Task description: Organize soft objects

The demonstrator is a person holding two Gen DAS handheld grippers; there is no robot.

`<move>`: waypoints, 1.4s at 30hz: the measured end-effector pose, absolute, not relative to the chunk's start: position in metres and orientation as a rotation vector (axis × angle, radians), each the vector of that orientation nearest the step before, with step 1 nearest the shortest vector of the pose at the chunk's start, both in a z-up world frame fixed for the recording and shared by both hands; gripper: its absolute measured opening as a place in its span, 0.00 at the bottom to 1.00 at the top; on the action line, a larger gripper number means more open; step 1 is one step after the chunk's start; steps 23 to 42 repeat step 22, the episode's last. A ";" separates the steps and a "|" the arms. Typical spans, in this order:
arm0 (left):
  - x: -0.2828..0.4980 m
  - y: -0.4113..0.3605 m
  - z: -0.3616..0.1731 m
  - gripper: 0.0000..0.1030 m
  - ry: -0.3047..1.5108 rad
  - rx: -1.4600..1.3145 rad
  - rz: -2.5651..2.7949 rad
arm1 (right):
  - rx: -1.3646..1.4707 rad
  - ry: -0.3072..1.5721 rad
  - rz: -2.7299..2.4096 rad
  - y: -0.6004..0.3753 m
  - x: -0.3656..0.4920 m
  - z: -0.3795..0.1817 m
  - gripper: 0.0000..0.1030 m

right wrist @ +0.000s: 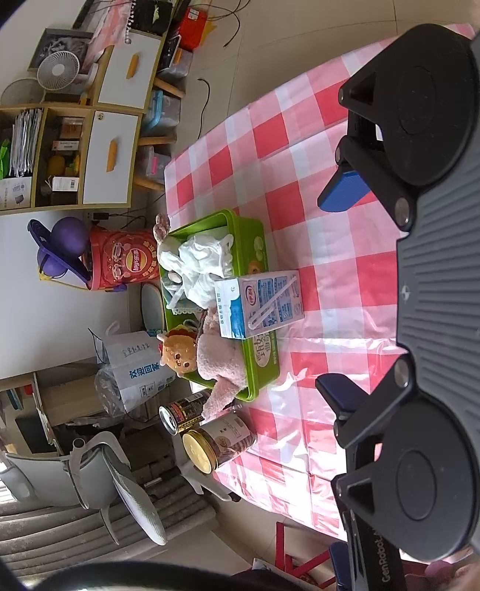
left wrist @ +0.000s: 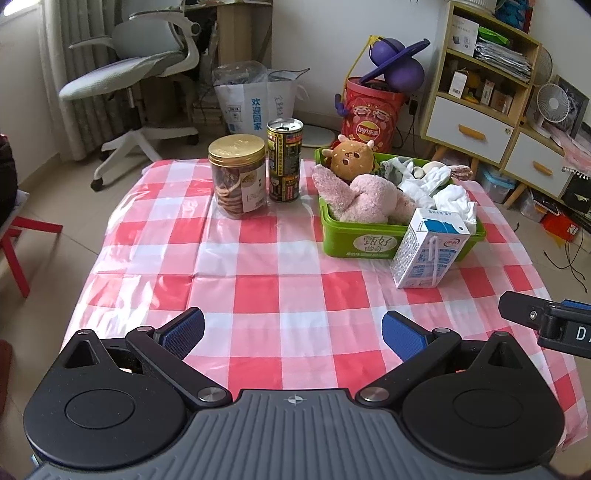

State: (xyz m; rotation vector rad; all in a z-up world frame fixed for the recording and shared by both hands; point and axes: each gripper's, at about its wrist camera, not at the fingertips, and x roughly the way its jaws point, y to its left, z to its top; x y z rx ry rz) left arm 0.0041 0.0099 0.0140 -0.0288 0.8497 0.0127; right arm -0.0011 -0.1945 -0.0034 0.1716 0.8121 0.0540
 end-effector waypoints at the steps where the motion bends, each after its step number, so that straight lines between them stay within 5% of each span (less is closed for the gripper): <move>1: 0.004 0.009 0.014 0.95 0.850 -0.028 0.013 | 0.173 0.813 0.054 -0.195 -0.001 -0.003 0.69; 42: 0.003 0.001 0.015 0.95 0.850 -0.016 0.002 | 0.195 0.807 0.060 -0.198 -0.003 -0.002 0.69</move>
